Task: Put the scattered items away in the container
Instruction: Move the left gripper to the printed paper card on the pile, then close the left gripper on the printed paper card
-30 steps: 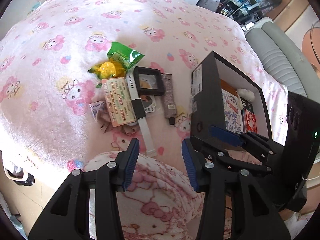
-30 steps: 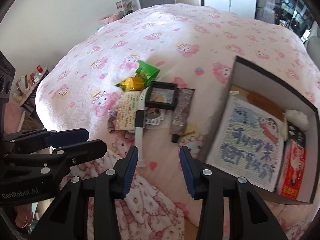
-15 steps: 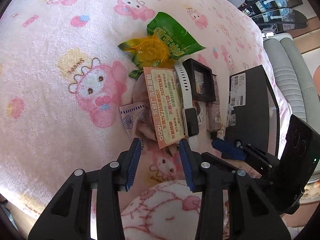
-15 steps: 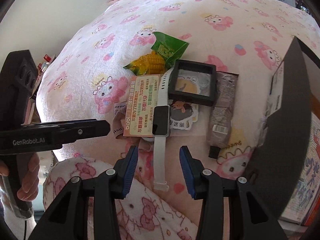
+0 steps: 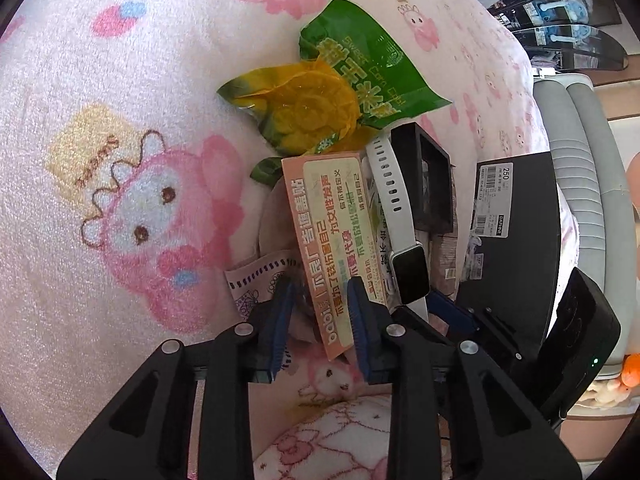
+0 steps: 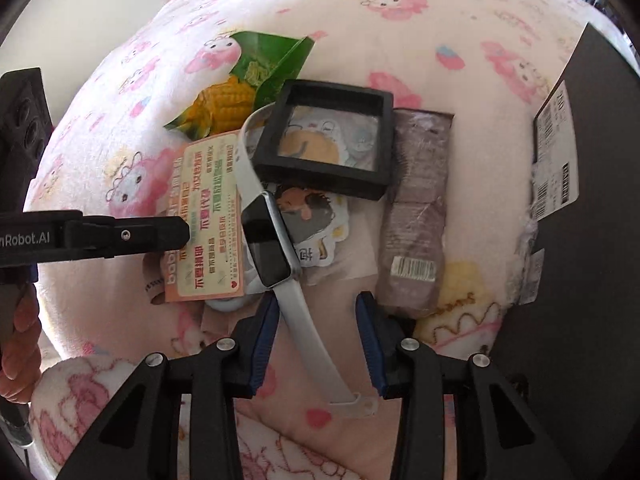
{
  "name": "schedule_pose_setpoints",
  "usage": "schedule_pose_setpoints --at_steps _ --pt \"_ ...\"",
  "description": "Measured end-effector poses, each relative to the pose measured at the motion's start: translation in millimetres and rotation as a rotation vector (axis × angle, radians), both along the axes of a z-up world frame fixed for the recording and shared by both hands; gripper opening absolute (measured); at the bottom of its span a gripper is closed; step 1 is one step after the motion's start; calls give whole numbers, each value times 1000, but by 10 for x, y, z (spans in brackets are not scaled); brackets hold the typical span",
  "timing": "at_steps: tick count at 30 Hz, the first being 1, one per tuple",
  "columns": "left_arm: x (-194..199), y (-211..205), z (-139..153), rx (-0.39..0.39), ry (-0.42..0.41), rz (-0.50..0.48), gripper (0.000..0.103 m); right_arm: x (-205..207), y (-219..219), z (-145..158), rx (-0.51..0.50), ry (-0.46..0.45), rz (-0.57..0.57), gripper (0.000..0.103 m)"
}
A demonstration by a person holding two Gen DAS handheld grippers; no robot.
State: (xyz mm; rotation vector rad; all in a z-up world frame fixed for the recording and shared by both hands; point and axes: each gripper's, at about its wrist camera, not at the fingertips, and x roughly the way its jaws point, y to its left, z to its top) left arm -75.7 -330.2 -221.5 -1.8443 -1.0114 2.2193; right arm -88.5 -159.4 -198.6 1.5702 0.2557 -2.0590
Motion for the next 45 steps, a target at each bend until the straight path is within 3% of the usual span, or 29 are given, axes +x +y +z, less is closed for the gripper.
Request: schedule_pose_setpoints --at_steps 4,7,10,13,15,16,21,26,29,31,34,37,40,45 --pt "25 29 149 25 69 -2 26 7 -21 11 -21 -8 7 36" --pt "34 100 263 76 127 -11 20 4 6 22 -26 -7 -2 36" --pt "-59 187 221 -31 91 -30 18 22 9 30 -24 -5 1 36" --pt "-140 135 59 71 68 -23 17 57 -2 55 -17 3 7 36" --pt "-158 137 33 75 73 -43 2 92 3 107 -25 13 13 36" --pt "-141 141 46 84 86 -41 1 113 3 139 -29 19 17 36" --pt "240 -36 199 21 137 41 1 180 41 291 -64 16 22 36" --pt "669 -330 155 -2 116 136 1 198 32 416 -90 25 41 36" --pt "824 -432 77 -9 91 164 5 150 -30 388 -110 11 85 36" --pt "859 -438 21 -60 59 179 19 146 -129 364 -125 -6 129 37" --pt "906 -485 23 -47 72 194 22 133 -322 274 -157 -68 188 43" --pt "949 -534 71 -98 85 230 25 150 -486 182 -138 -97 225 44" --pt "942 -532 86 -147 87 260 25 107 -589 171 -156 -104 238 45" --pt "873 -492 -6 -130 72 255 30 127 -766 153 -145 -91 316 50"
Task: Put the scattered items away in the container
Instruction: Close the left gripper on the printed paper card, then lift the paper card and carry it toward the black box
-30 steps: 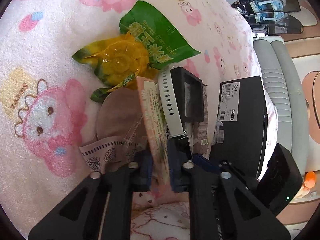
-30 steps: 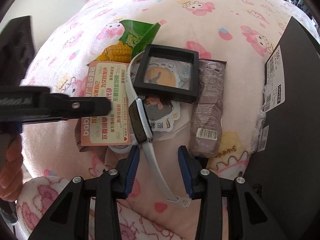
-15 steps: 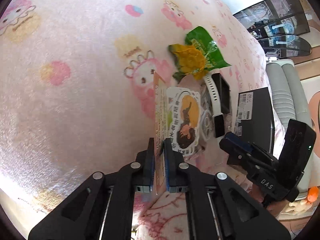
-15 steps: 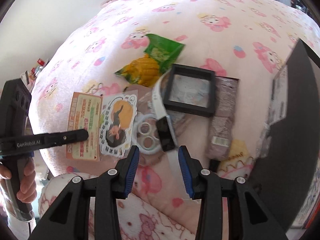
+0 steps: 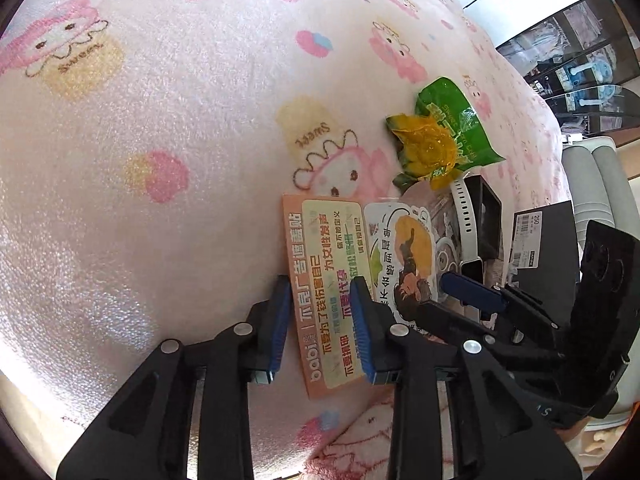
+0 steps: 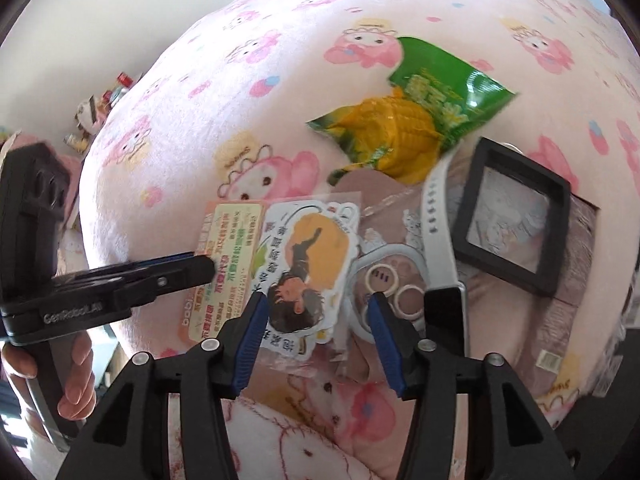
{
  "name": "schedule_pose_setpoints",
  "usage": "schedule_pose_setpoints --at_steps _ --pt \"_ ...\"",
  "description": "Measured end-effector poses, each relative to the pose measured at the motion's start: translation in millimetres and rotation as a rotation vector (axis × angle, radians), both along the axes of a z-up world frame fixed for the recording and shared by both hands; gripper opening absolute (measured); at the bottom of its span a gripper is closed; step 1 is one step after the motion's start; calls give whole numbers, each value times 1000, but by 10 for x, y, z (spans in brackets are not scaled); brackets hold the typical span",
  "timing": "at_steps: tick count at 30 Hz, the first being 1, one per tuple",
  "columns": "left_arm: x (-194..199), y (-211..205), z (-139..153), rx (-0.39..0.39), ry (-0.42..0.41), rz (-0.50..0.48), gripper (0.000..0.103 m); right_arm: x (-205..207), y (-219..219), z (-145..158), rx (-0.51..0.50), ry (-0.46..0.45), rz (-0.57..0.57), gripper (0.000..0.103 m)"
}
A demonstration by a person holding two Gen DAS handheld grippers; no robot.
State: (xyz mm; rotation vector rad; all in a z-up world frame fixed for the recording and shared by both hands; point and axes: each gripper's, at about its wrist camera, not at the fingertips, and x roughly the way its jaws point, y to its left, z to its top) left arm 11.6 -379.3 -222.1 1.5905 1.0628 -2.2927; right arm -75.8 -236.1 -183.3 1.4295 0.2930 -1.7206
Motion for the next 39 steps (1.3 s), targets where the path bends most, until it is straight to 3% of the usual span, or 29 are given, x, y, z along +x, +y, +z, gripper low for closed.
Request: schedule_pose_setpoints --at_steps 3,6,11,14,16,17,20,26,32,39 --pt "-19 33 38 -2 6 0 33 53 -18 -1 -8 7 37 49" --pt "17 32 75 21 22 6 34 70 33 7 -39 -60 53 39" --pt "101 42 93 26 34 11 33 102 145 -87 -34 -100 34 39" --pt "69 79 38 10 12 4 26 72 119 -233 -20 -142 14 39" --pt "80 113 51 27 20 -11 15 71 61 -272 -16 -144 26 39" --pt "95 128 74 51 35 -14 12 75 42 -246 -15 -129 30 33" --pt "162 211 219 78 83 -34 11 165 73 -39 -23 -62 47 27" --pt "168 428 601 48 144 -79 8 222 303 393 -139 -41 7 25" --pt "98 737 1091 11 224 -154 8 248 618 664 -183 -28 -68 23" --pt "-217 1479 1509 38 289 -310 8 226 1413 1077 -230 28 -206 24"
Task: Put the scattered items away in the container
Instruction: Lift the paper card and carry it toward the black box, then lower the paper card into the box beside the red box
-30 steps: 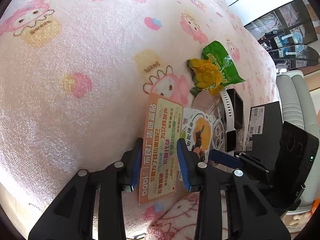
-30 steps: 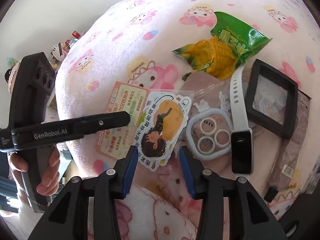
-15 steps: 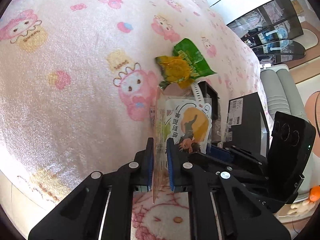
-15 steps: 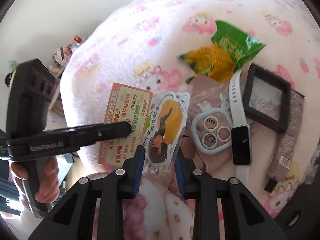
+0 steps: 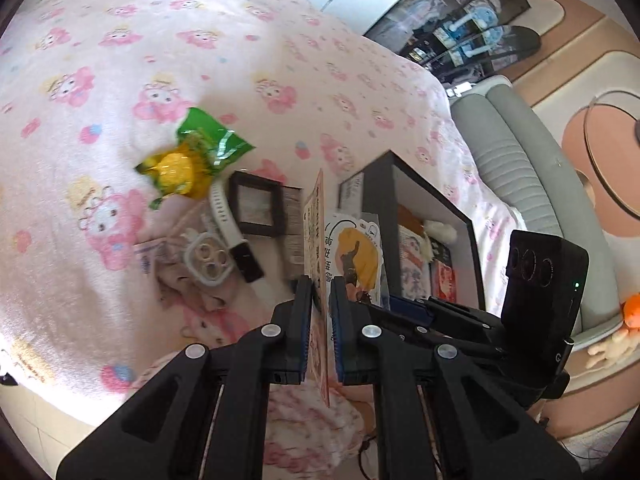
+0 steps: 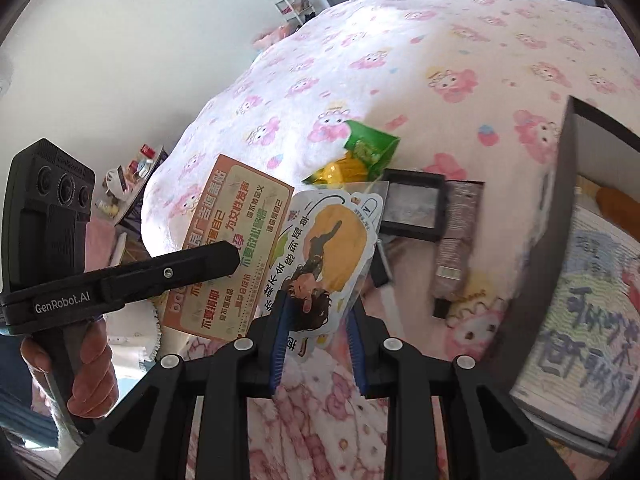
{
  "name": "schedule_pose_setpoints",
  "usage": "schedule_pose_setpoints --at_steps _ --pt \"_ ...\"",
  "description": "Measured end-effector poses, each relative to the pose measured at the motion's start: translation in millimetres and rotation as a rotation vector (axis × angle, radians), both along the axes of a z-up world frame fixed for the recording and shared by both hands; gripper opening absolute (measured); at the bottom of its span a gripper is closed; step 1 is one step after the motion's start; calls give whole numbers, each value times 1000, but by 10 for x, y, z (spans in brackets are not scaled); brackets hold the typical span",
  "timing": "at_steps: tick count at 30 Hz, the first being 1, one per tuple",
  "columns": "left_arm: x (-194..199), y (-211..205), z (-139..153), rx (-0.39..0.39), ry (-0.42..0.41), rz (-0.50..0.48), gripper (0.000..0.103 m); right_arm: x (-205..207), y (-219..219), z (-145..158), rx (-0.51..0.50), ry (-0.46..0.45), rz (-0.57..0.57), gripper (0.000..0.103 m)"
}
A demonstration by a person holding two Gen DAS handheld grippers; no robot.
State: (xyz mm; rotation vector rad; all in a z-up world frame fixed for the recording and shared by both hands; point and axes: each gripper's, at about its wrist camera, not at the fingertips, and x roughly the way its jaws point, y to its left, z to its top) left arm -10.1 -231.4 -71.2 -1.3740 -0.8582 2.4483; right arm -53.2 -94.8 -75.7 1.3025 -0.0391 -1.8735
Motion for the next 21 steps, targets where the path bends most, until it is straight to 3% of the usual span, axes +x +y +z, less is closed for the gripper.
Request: schedule_pose_setpoints --at_steps 7,14,21 --pt "-561 1155 186 14 24 -219 8 -124 1152 252 -4 68 -198 25" --pt "-1197 2357 -166 43 -52 -394 8 -325 2312 69 84 67 -393 25" --pt "-1524 2946 -609 50 -153 -450 8 -519 2961 -272 149 65 -500 25"
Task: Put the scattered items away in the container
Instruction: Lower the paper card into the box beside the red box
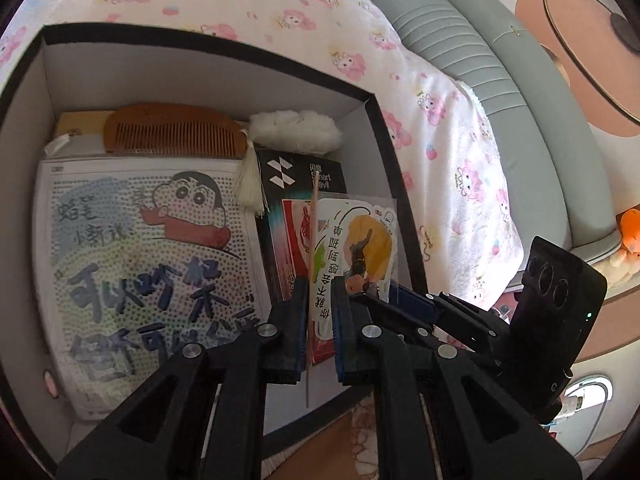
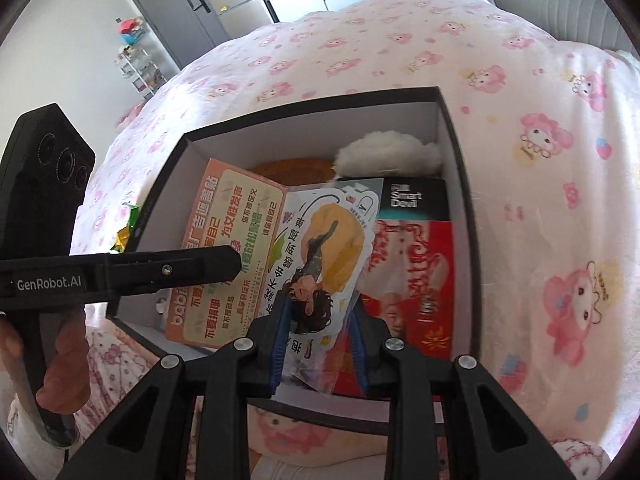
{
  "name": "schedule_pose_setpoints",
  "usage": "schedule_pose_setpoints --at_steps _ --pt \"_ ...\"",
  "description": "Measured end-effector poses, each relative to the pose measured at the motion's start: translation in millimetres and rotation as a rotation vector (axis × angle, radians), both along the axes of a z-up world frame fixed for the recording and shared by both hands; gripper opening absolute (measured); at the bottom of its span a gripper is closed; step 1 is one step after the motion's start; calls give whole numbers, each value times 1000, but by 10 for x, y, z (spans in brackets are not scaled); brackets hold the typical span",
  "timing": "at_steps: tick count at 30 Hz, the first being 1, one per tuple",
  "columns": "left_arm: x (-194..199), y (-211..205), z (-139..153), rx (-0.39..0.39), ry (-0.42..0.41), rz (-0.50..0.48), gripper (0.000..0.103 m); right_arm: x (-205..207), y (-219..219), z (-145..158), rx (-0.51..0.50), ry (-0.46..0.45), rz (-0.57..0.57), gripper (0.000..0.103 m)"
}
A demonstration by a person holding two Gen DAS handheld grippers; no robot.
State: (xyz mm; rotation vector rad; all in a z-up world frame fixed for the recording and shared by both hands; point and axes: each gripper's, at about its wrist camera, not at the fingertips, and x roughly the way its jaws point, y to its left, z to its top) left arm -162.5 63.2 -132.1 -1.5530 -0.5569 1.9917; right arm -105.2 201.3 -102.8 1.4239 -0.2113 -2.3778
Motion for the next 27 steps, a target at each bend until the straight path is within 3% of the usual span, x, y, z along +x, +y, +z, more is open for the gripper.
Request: schedule_pose_setpoints --at_steps 5,9,11,13,15,21,24,27 --pt "63 23 -236 -9 -50 30 8 -61 203 -124 -49 -5 -63 23" --pt "51 39 -351 -46 -81 53 10 -24 193 -97 1 21 -61 23" --pt "48 52 -352 -60 -80 51 10 7 187 -92 13 35 -63 23" --pt "38 55 -353 -76 -80 52 23 15 178 -88 24 43 -72 23" --pt "30 40 -349 -96 -81 64 29 34 182 -70 34 48 -78 23" --pt "171 -97 -152 -108 -27 113 29 112 296 67 36 94 -129 23" --pt "213 -122 -194 -156 -35 134 29 133 385 104 29 98 -164 23" --pt "182 -82 -273 -129 -57 113 29 108 401 94 41 83 -171 23"
